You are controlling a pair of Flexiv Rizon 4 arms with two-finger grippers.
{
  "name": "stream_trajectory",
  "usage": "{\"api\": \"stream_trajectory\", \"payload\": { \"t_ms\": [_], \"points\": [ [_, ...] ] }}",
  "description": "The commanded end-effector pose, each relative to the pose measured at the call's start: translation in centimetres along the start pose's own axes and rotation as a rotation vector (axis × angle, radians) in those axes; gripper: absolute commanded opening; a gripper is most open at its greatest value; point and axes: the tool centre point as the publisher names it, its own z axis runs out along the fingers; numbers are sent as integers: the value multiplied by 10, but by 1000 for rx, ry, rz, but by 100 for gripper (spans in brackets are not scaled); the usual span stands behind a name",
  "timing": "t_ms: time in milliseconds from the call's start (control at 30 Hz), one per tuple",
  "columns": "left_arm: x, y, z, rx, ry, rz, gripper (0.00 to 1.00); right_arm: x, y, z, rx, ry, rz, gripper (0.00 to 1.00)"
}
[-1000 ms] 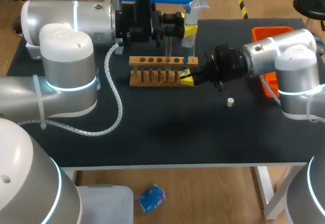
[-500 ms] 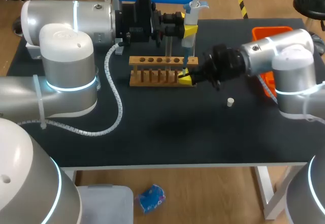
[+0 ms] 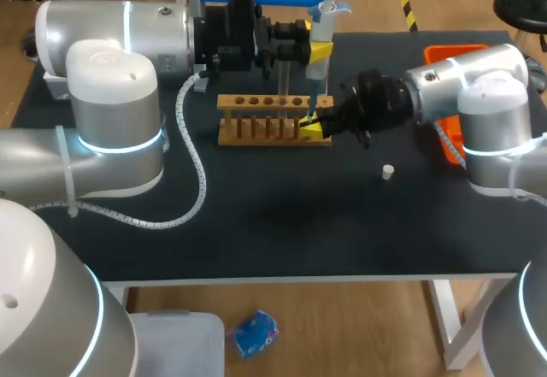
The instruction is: Invert the test tube, pick up the pipette, mount the tip to pipette, aspirate from beaker and dispense into the tube, eject the tip, return the pipette, and cap with the stopper.
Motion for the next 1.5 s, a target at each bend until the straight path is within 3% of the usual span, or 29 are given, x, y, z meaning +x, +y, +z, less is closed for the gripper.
{"api": "stream_trajectory", "payload": {
  "t_ms": [33, 1500],
  "points": [
    [0, 0, 1, 1, -1, 1, 0, 3, 0, -3, 2, -2, 2, 0],
    [0, 0, 1, 1, -1, 1, 0, 10, 3, -4, 26, 2, -7, 0]
  ]
}}
